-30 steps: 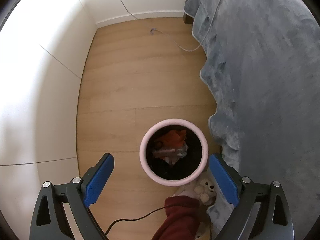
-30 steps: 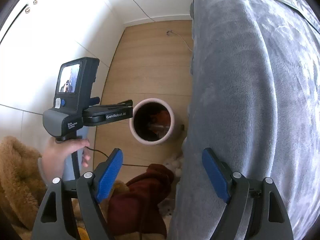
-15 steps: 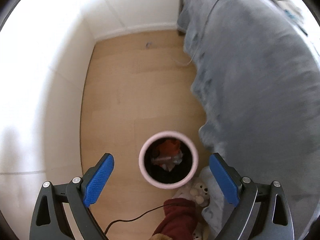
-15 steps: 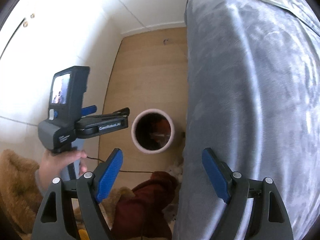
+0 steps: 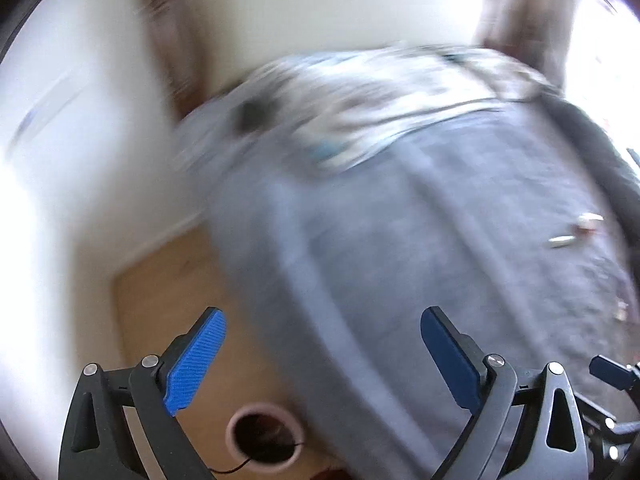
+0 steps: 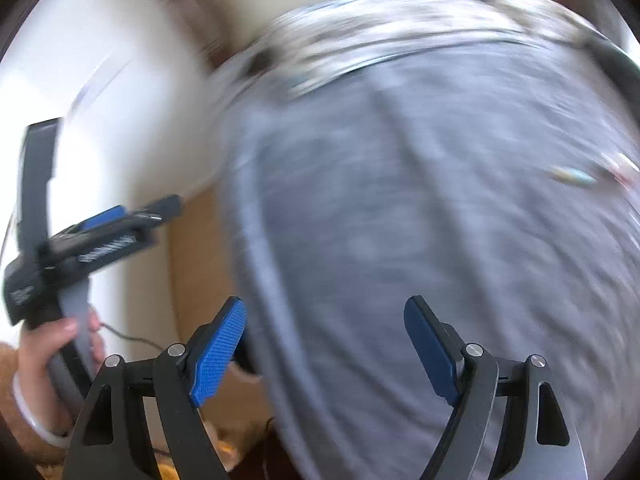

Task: Collect trash
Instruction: 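Swing both open tools back over the bed, then lower the right tool onto the crumpled white tissue and close it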

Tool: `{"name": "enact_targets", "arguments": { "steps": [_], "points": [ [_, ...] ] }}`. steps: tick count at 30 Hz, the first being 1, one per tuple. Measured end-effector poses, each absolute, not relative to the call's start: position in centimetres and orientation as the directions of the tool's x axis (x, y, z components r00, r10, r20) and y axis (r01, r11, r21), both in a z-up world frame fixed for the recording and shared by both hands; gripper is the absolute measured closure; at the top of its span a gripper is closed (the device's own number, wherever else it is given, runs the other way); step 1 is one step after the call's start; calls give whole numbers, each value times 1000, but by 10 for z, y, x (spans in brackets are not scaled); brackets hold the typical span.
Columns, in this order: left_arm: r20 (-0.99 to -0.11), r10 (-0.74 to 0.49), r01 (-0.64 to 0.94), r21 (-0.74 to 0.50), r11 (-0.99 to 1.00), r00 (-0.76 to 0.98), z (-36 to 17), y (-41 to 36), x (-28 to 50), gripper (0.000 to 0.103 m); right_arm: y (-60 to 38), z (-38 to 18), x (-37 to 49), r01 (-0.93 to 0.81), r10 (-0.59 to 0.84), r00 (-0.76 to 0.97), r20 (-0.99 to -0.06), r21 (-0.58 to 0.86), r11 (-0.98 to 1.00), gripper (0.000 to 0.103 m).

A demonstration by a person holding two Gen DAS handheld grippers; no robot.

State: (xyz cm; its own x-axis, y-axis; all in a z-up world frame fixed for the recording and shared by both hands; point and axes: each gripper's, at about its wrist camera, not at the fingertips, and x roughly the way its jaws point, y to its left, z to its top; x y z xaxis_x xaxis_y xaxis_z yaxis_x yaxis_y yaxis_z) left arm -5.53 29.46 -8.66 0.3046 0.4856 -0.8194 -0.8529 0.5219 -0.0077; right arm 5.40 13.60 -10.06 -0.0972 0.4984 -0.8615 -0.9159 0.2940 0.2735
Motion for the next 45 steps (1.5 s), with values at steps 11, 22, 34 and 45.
{"name": "enact_targets", "arguments": {
  "steps": [11, 22, 34, 45],
  "points": [
    [-813, 274, -465, 5, 885, 513, -68, 243, 210, 1, -23, -90, 271, -412, 403, 353, -844, 246, 877, 15],
    [-902, 186, -392, 20, 920, 391, -142, 211, 312, 1, -47, -187, 423, -213, 314, 247, -917, 264, 941, 16],
    [-937, 129, -384, -5, 923, 323, -187, 211, 334, 1, -21, -259, 465, -194, 213, 143, -967, 183, 964, 15],
    [-938, 111, -374, -21, 927, 327, -188, 217, 339, 1, -4, -251, 453, -285, 116, 114, -987, 80, 955, 81]
  ]
}}
